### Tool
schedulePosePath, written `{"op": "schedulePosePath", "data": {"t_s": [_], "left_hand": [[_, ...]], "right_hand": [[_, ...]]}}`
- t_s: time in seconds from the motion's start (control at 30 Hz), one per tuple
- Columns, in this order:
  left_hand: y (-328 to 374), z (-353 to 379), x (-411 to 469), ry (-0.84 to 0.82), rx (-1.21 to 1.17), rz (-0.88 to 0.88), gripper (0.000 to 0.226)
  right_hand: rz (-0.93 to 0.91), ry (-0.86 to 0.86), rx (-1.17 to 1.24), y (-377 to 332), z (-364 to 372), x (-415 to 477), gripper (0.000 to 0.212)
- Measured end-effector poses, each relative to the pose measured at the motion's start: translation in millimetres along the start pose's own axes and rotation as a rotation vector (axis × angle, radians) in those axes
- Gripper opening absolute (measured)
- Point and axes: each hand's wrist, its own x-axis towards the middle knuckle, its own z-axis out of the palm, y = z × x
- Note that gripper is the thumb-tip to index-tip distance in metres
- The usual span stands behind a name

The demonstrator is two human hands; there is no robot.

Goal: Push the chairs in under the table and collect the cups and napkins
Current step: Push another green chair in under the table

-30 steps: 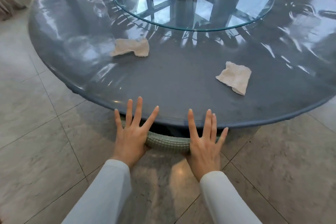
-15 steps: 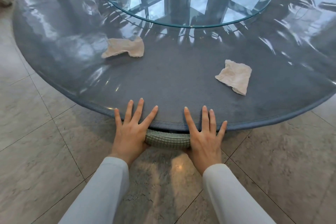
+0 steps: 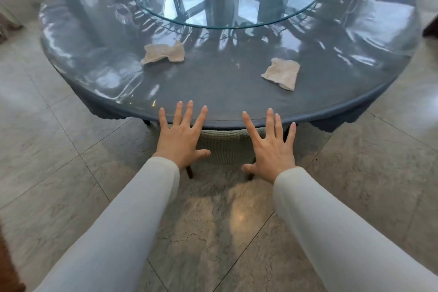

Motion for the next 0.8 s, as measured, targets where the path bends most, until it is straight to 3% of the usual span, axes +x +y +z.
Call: {"op": "schedulePosePath", "data": {"t_s": [0.13, 0.33, 0.53, 0.8], "left_hand": [[34, -47, -30, 0.012, -0.014, 0.012, 0.108], [128, -148, -74, 0.129, -0.09, 0.153, 0.101], [257, -246, -133, 0.299, -0.136, 0.337, 0.102], [397, -319, -227, 0.383, -0.167, 0.461, 0.104]], "right_hand": [[0.115, 0.067, 0.021, 37, -43, -56, 0.116], [0.327, 0.158, 0.001, 124, -136, -154, 0.1], [0.54, 0.256, 0.015, 207, -217, -281, 0.096], [0.641, 0.331, -0.044, 303, -281, -462, 0.094]]}}
